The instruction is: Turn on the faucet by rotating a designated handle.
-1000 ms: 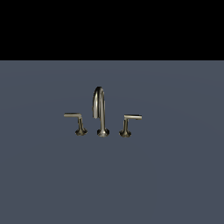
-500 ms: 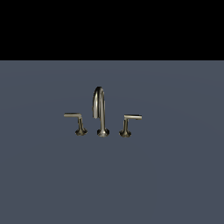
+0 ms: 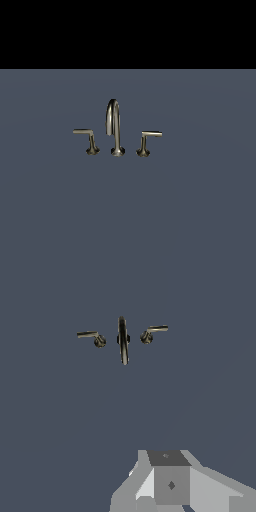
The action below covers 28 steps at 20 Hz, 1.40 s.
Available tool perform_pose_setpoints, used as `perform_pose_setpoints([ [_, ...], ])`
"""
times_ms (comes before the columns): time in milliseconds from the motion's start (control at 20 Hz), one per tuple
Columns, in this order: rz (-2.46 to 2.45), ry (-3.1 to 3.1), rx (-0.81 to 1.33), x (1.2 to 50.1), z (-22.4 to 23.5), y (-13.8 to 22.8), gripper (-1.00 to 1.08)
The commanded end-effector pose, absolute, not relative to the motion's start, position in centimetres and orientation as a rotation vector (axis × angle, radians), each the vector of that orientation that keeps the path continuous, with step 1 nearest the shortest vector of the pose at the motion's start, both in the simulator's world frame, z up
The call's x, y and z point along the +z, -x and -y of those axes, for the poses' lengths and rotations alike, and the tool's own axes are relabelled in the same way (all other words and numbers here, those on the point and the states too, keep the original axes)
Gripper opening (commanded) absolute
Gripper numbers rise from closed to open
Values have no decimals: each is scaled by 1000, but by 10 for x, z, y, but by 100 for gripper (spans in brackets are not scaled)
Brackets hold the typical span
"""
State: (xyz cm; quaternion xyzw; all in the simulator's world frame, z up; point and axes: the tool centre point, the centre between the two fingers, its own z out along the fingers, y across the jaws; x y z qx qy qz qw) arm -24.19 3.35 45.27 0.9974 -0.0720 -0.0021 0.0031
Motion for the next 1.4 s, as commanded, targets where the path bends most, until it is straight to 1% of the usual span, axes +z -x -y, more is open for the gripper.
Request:
perform_pose_setpoints([
  [0, 302, -3121, -7, 441, -43, 238, -100],
  [650, 726, -3053, -8, 373, -95, 208, -100],
  [1350, 1160, -2923, -10, 302, -140, 161, -100],
])
